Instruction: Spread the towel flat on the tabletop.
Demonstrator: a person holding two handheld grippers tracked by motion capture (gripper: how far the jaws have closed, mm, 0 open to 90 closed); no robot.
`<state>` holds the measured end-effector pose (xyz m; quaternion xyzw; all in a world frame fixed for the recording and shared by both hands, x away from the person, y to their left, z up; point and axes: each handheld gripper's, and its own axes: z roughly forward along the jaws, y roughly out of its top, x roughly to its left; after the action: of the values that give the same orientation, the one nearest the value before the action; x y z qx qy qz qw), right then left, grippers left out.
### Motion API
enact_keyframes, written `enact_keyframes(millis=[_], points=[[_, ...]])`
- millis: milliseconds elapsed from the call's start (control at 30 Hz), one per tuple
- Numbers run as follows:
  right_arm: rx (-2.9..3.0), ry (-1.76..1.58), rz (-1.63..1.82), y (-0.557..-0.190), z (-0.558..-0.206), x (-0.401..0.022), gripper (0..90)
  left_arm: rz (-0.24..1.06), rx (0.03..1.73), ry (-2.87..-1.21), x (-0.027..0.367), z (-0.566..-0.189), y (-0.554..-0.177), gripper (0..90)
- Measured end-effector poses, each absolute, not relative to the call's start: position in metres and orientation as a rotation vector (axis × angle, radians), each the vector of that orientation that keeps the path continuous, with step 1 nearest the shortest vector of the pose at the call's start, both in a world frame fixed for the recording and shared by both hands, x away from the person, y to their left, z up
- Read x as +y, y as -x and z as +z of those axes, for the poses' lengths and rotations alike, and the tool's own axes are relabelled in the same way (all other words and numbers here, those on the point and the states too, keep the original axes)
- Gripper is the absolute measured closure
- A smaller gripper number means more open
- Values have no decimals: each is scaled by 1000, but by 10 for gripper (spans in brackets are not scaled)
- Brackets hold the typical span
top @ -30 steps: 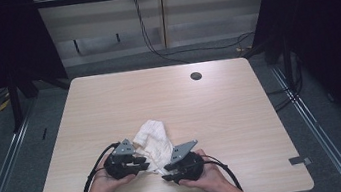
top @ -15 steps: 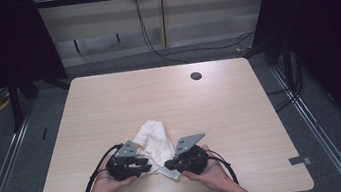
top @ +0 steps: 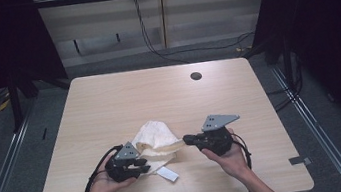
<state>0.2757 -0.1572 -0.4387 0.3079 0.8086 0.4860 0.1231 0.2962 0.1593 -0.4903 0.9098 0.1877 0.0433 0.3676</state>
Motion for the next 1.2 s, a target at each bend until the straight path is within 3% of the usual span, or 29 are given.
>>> enact_keyframes(millis=[300, 633, 933, 1200], points=[[2265, -982, 1417, -282, -432, -186, 879, 74, 472, -2281, 166, -482, -291, 692], [2225, -1051, 1390, -284, -435, -206, 879, 82, 510, -2195, 171, -477, -287, 586], [2251, -1065, 1372, -285, -440, -208, 878, 75, 359, -2248, 140, -480, -277, 671], [2272, -1080, 1360, -287, -446, -209, 878, 97, 338, -2271, 128, -487, -279, 570]])
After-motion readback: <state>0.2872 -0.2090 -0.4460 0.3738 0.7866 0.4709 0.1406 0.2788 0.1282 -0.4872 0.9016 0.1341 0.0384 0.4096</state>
